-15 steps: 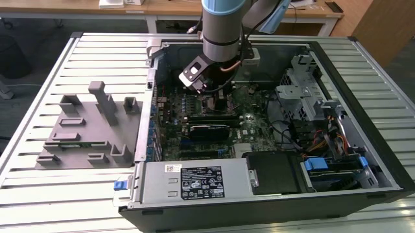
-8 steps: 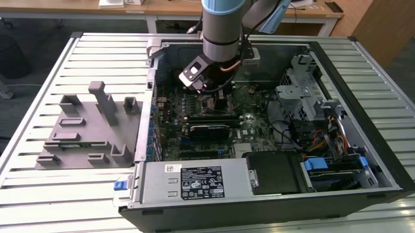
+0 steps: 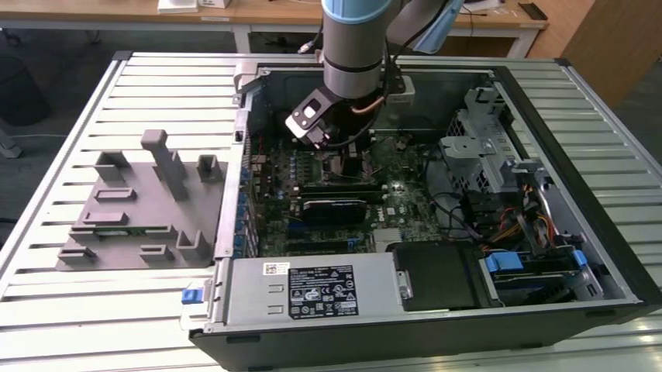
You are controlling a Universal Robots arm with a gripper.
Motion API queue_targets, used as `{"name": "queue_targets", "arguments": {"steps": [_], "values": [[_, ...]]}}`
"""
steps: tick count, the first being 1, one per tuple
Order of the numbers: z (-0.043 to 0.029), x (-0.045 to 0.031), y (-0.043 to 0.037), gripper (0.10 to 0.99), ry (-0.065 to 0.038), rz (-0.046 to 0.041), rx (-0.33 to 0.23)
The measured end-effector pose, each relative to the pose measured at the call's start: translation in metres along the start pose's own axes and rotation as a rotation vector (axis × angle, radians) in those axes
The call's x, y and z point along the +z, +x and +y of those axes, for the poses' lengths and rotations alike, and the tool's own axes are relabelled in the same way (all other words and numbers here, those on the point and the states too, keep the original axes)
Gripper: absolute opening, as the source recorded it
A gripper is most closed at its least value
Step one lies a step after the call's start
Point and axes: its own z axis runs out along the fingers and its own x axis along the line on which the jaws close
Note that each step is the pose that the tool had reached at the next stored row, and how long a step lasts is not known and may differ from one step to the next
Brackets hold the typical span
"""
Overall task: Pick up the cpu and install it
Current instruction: 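Place the cpu into insertion slot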
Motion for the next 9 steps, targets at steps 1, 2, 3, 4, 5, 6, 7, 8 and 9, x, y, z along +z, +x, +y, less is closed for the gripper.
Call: {"name": "queue_targets", "arguments": {"steps": [1,2,3,4,5,6,7,8,9], "values": [[0.0000,-0.0001,0.0000,0.545,0.000,-0.0001,0.000],[0.0000,-0.0001,0.0000,0.608,0.000,0.0000,0.000],[0.0000,-0.0002,0.0000,0.608,0.000,0.0000,0.000],[0.0000,-0.0003,0.0000,0.608,0.000,-0.0001,0.000],[0.0000,-0.0003,0.0000,0.608,0.000,-0.0001,0.000],[0.0000,-0.0004,0.0000,0.608,0.000,-0.0001,0.000],[0.0000,-0.0012,-0.0001,0.608,0.000,-0.0006,0.000],[0.0000,-0.0023,0.0000,0.608,0.000,-0.0004,0.000],[0.0001,-0.0040,0.0001,0.608,0.000,-0.0003,0.000]]}}
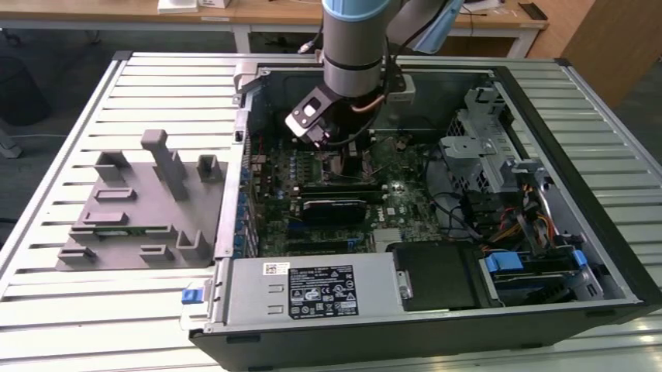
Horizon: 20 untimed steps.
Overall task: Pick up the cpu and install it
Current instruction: 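Place the cpu into insertion slot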
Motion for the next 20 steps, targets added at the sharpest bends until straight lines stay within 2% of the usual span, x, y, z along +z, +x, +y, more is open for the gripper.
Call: {"name": "queue_targets", "arguments": {"steps": [4,12,13,14,16,17,20], "values": [[0.0004,-0.0081,0.0003,0.608,0.000,0.0001,0.000],[0.0004,-0.0094,0.0003,0.592,0.000,0.0002,0.000],[0.0004,-0.0095,0.0003,0.529,0.000,0.0002,0.000],[0.0005,-0.0095,0.0003,0.529,0.000,0.0002,0.000],[0.0005,-0.0097,0.0003,0.404,0.000,0.0001,0.000],[0.0005,-0.0098,0.0003,0.404,0.000,0.0001,0.000],[0.0005,-0.0101,0.0004,0.231,0.000,0.0002,0.000]]}}
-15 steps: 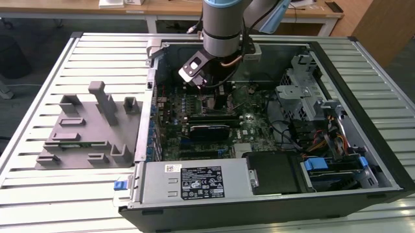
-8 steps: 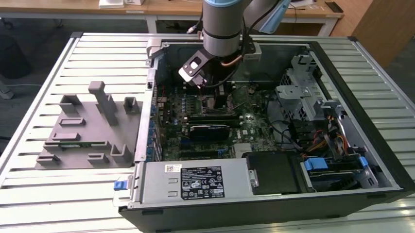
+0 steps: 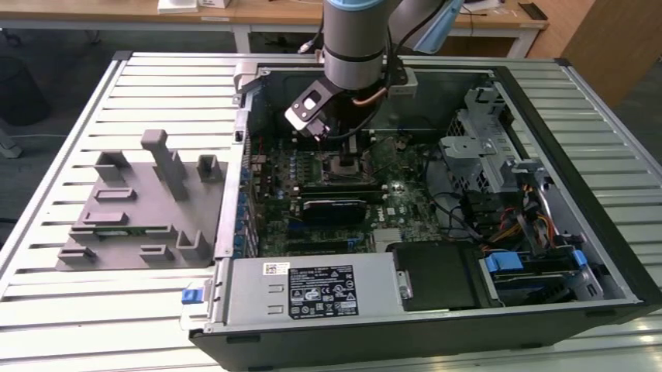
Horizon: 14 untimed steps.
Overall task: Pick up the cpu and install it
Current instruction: 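Place the cpu into insertion slot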
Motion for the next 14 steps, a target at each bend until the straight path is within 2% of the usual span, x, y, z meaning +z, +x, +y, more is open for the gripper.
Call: {"name": "queue_targets", "arguments": {"steps": [1,3,14], "values": [[0.0000,-0.0001,0.0000,0.231,0.000,0.0000,0.000],[0.0000,-0.0003,0.0000,0.114,0.000,0.0000,0.000],[-0.0001,0.0010,-0.0002,0.106,0.000,-0.0003,0.001]]}}
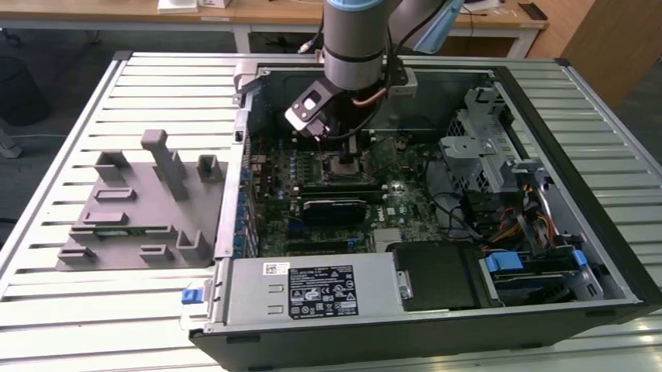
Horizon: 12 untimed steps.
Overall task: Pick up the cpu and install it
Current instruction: 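Place the cpu into insertion slot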
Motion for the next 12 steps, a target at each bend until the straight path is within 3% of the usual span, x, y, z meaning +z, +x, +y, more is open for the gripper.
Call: {"name": "queue_targets", "arguments": {"steps": [12], "values": [[-0.0003,0.0056,-0.0002,0.106,0.000,-0.0006,0.001]]}}
